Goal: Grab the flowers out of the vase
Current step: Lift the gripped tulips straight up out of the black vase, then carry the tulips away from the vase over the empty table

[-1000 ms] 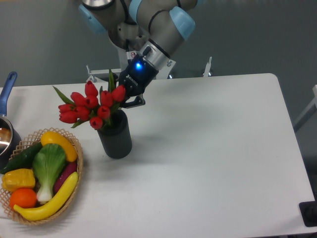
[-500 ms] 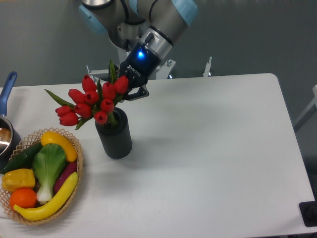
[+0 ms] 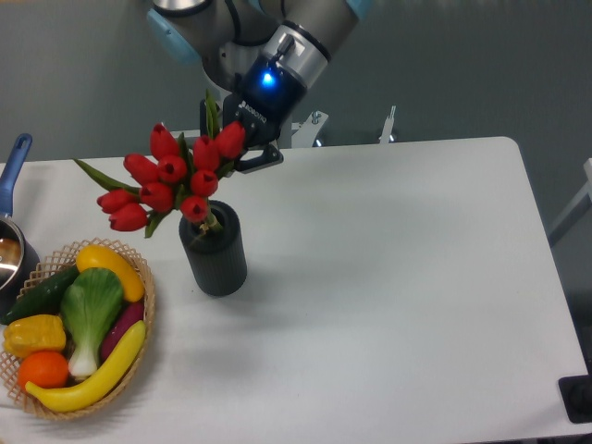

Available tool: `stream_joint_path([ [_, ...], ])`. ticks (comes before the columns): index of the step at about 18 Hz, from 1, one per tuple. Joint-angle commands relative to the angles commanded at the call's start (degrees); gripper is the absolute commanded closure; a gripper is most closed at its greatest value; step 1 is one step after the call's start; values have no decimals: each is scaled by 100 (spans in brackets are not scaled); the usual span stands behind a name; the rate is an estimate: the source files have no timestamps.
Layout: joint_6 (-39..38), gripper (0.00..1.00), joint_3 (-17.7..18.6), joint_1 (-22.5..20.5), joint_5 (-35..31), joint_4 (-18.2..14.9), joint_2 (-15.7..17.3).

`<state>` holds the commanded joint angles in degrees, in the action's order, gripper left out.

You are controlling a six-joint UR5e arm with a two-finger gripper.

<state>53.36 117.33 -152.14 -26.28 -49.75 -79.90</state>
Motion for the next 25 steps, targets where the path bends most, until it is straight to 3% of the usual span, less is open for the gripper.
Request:
stream_joint_path([
  [8, -1002, 100, -360, 0, 246, -9, 132],
  [14, -1091, 100, -571, -149, 246, -9, 132],
  [20, -977, 100, -756, -974, 194, 70, 45],
  [23, -330, 100, -712, -1448, 19, 79, -60],
  [25, 129, 100, -738, -1616, -490, 79, -192],
])
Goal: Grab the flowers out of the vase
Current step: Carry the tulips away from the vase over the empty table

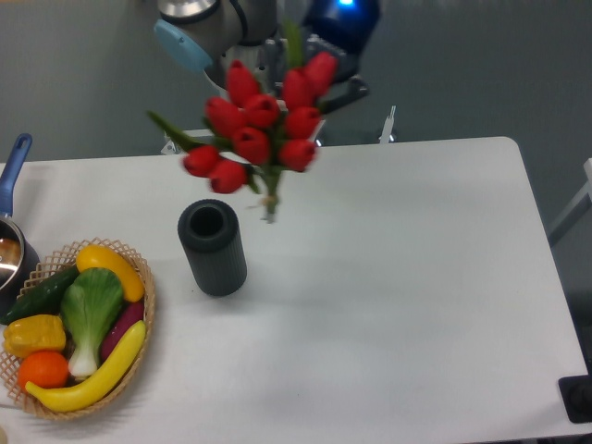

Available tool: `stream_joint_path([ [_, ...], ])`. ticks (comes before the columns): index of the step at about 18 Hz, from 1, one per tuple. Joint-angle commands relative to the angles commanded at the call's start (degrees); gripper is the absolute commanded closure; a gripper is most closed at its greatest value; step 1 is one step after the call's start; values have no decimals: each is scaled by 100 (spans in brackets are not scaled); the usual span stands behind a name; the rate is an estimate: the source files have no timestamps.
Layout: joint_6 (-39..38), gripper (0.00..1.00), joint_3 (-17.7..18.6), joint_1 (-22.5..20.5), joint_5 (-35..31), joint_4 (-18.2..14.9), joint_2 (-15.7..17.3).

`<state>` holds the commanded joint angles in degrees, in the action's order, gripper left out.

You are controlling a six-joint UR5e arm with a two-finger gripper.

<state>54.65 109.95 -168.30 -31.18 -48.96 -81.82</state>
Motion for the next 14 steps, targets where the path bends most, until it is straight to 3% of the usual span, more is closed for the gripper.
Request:
stream_joint_path([
  [7, 678, 100, 44, -203, -2109, -44, -351],
  [14, 1292, 100, 18, -159, -3340, -140, -843],
])
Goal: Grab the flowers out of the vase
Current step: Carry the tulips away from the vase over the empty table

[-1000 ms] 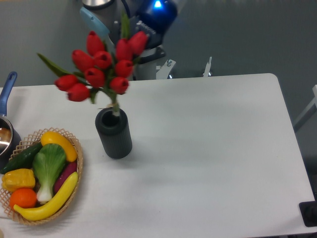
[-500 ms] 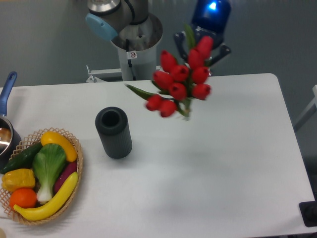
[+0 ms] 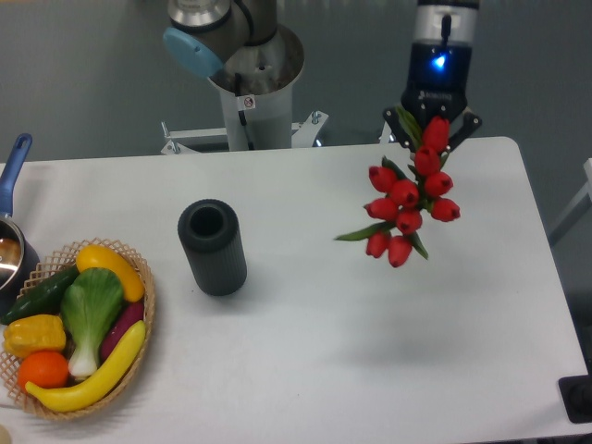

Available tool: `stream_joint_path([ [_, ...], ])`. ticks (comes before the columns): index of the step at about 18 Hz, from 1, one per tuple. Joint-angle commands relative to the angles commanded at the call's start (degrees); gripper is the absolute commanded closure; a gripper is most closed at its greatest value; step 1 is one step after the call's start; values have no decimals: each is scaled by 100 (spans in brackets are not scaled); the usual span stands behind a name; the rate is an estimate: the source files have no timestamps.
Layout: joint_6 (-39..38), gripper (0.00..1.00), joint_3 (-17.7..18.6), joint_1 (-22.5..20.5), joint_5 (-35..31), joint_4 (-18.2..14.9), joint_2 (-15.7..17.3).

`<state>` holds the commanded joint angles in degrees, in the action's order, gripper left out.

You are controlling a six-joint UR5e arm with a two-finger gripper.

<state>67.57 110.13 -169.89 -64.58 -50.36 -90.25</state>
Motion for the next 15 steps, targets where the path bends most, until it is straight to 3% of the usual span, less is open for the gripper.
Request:
stream_joint_path([
  [2, 534, 100, -35, 35, -641, -176, -290],
  [7, 1336, 100, 0, 141, -1214, -326, -519],
  [15, 1469, 100, -88, 598, -1989, -308, -845],
])
